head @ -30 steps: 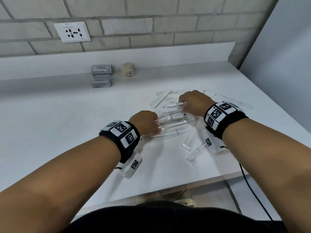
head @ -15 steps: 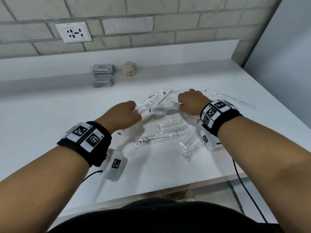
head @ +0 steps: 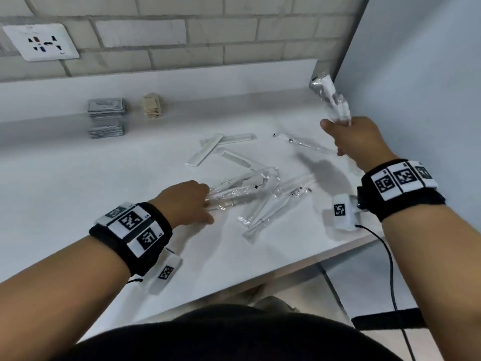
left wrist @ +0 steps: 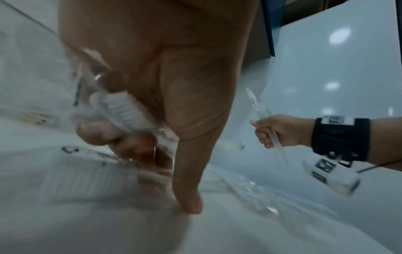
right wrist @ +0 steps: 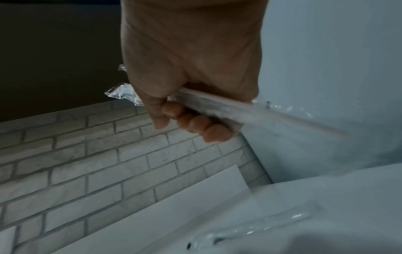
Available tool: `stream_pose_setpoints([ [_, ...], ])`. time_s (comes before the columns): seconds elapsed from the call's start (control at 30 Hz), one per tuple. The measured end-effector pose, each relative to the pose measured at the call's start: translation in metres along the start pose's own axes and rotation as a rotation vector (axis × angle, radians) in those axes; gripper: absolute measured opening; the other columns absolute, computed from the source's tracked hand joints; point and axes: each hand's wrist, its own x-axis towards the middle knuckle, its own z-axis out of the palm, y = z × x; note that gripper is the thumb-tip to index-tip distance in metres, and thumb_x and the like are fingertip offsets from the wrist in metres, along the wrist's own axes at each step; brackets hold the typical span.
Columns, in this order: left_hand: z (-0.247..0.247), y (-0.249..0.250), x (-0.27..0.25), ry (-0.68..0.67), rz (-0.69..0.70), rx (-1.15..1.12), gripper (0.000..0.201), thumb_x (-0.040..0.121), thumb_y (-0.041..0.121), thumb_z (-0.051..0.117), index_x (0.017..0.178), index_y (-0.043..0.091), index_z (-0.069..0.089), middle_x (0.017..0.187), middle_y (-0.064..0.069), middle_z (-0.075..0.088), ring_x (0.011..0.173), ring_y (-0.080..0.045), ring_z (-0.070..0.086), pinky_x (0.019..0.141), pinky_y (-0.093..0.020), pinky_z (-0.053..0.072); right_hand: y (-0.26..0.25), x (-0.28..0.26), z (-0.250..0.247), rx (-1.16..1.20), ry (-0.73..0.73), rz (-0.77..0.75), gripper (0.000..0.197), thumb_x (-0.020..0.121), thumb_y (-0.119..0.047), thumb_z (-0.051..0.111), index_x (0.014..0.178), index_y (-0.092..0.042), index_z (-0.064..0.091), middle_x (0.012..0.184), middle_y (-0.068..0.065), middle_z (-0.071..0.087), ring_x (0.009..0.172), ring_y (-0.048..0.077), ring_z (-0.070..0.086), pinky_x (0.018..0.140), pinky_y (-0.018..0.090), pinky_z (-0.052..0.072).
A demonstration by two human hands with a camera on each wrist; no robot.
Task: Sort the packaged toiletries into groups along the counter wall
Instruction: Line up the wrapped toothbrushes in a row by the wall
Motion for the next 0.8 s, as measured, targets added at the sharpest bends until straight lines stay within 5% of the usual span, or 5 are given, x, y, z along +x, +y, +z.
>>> stream_pose_setpoints([
  [0.2,-0.025,0.001,0.01,0.001,-0.046,0.005,0.021,0.086,0.032,0.053,0.071,0.023,0.04,0.076,0.005,0.047,0.08,-0.019,0.049,0.063,-0.028,0.034,0.034,0.009,-0.027,-0.255,-0.17,-0.029,0.025,0.085,-0.039,0.067,0.08,-0.014,0.068,0.077,0.002,0.061,0.07,0.019,0.054,0.063,0.03,0.04],
  [0.4,-0.069,0.018,0.03,0.099,-0.142,-0.212,0.023,0.087,0.03,0.056,0.073,0.016,0.043,0.078,-0.003,0.051,0.073,-0.021,0.048,0.055,-0.03,0.03,0.043,-0.026,0.037,-0.757,-0.812,-0.64,0.044,0.072,-0.044,0.075,0.111,-0.028,0.064,0.104,-0.009,0.051,0.097,0.015,0.055,0.077,0.034,0.046],
  [0.57,-0.093,0.077,0.089,0.174,-0.047,-0.296,0.015,0.083,0.02,0.057,0.082,0.014,0.043,0.082,-0.005,0.061,0.073,-0.023,0.057,0.054,-0.029,0.037,0.043,-0.024,0.05,-0.874,-0.812,-0.899,0.02,0.083,-0.02,0.061,0.102,-0.016,0.059,0.104,0.002,0.058,0.1,0.026,0.054,0.068,0.031,0.039],
  [0.7,-0.101,0.125,0.151,0.207,0.104,-0.167,0.031,0.089,0.029,0.056,0.113,0.012,0.046,0.105,-0.01,0.058,0.083,-0.025,0.052,0.068,-0.032,0.04,0.048,0.017,0.004,-0.757,-0.808,-0.846,0.016,0.075,-0.007,0.052,0.087,-0.019,0.052,0.089,-0.002,0.052,0.091,0.022,0.048,0.067,0.034,0.038],
  [0.8,-0.105,0.152,0.19,0.176,0.178,-0.048,0.049,0.09,0.035,0.059,0.129,0.011,0.044,0.122,-0.011,0.049,0.104,-0.028,0.054,0.081,-0.033,0.043,0.061,0.052,-0.039,-0.623,-0.794,-0.563,0.011,0.081,-0.011,0.053,0.084,-0.021,0.048,0.088,-0.001,0.059,0.086,0.024,0.055,0.073,0.038,0.046],
])
